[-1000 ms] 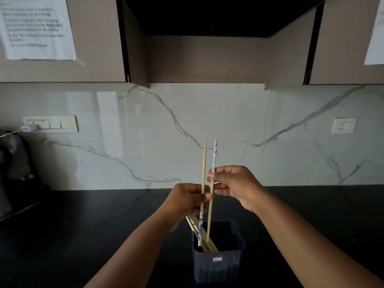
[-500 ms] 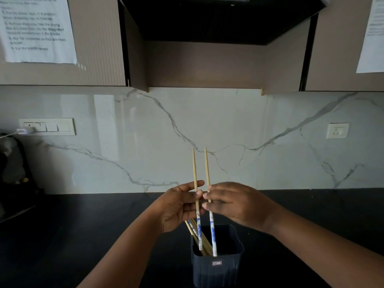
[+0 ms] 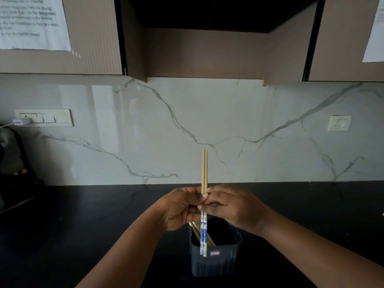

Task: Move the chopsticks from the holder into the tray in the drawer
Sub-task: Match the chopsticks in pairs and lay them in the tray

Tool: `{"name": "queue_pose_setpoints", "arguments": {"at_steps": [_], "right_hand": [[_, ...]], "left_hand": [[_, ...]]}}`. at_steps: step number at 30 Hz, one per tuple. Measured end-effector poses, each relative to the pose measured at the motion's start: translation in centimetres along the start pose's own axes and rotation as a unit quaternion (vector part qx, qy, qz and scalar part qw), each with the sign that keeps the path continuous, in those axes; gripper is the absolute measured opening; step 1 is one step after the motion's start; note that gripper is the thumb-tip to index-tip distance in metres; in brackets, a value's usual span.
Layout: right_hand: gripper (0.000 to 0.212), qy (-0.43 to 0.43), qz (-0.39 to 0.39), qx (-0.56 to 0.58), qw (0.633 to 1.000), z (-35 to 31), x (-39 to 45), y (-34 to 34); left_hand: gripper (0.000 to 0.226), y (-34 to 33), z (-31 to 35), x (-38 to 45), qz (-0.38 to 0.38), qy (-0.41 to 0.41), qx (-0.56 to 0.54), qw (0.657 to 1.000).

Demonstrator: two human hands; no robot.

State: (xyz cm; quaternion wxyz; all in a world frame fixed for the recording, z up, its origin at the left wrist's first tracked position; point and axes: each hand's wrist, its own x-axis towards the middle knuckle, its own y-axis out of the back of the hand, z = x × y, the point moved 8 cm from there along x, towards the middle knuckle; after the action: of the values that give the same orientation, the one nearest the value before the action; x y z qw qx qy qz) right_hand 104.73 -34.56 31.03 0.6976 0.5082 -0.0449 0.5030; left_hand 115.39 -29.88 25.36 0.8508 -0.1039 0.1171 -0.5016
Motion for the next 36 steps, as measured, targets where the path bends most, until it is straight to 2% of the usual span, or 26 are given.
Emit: {"name": "queue_pose_setpoints", "arguments": {"at_steps": [3, 5, 6, 7, 9, 11, 12, 13, 15, 18, 21, 22, 24, 26, 28, 30, 32, 34, 36], "right_hand": [[0.026, -0.035, 0.002, 0.039, 0.999, 0.4, -0.6, -0.6], [0.033, -0.143, 0.047, 0.130, 0.980, 1.9, -1.2, -0.4], [0.035, -0.228, 0.087, 0.187, 0.951, 3.1, -1.8, -0.4], [0.035, -0.325, 0.126, 0.244, 0.905, 4.4, -2.6, -0.5], [0.029, -0.515, 0.132, 0.366, 0.764, 6.2, -4.6, -2.5], [0.027, -0.614, 0.048, 0.493, 0.615, 5.7, -5.8, -5.7], [0.026, -0.627, 0.012, 0.543, 0.558, 4.9, -6.0, -6.8], [0.023, -0.629, -0.004, 0.579, 0.519, 4.0, -6.0, -7.5], [0.017, -0.632, 0.018, 0.609, 0.478, 2.6, -6.1, -8.1], [0.005, -0.640, 0.073, 0.612, 0.459, 1.3, -7.1, -8.6], [0.004, -0.638, 0.085, 0.585, 0.494, 0.6, -8.9, -8.3], [0.006, -0.632, 0.082, 0.578, 0.510, 0.2, -9.7, -8.3], [0.009, -0.616, 0.050, 0.578, 0.532, -1.7, -11.9, -8.9], [0.012, -0.608, -0.043, 0.548, 0.573, -4.6, -14.6, -10.9], [0.008, -0.582, -0.169, 0.489, 0.628, -7.6, -17.7, -13.6], [0.005, -0.542, -0.281, 0.453, 0.649, -10.4, -20.6, -16.3], [0.012, -0.510, -0.362, 0.446, 0.640, -12.6, -22.9, -18.7], [0.021, -0.486, -0.411, 0.445, 0.630, -14.3, -24.3, -20.6], [0.019, -0.458, -0.447, 0.437, 0.632, -15.5, -25.3, -22.4]], "left_hand": [[0.026, 0.7, -0.6, 0.3, 0.024, -0.005, 0.004, 1.000], [0.024, 1.3, -0.8, 0.5, 0.046, -0.016, -0.003, 0.999], [0.024, 1.6, -0.9, 0.5, 0.057, -0.020, -0.004, 0.998], [0.025, 1.9, -1.0, 0.6, 0.070, -0.024, 0.000, 0.997], [0.020, 2.1, -1.3, 0.7, 0.084, -0.026, 0.022, 0.996], [0.015, 1.7, -1.7, 0.7, 0.080, -0.022, 0.072, 0.994], [0.014, 1.3, -1.9, 0.6, 0.075, -0.016, 0.105, 0.992], [0.014, 1.1, -2.2, 0.5, 0.069, -0.011, 0.141, 0.988], [0.012, 0.7, -2.8, 0.4, 0.067, -0.003, 0.194, 0.979], [0.010, 1.0, -4.1, 0.3, 0.065, 0.005, 0.222, 0.973], [0.013, 2.4, -5.6, 0.1, 0.037, 0.011, 0.223, 0.974], [0.017, 3.9, -6.0, 0.1, 0.061, -0.004, 0.211, 0.976], [0.011, 8.1, -6.5, -0.5, 0.178, -0.060, 0.189, 0.964], [0.015, 12.2, -7.4, -1.7, 0.310, -0.114, 0.282, 0.901], [0.023, 14.3, -9.4, -2.1, 0.362, -0.103, 0.434, 0.819], [0.038, 15.1, -12.9, -1.0, 0.314, -0.035, 0.548, 0.774], [0.055, 15.0, -16.9, 0.2, 0.238, 0.040, 0.634, 0.735], [0.068, 15.1, -20.0, 0.8, 0.202, 0.097, 0.681, 0.697], [0.073, 15.4, -21.8, 0.9, 0.202, 0.114, 0.706, 0.669]]}}
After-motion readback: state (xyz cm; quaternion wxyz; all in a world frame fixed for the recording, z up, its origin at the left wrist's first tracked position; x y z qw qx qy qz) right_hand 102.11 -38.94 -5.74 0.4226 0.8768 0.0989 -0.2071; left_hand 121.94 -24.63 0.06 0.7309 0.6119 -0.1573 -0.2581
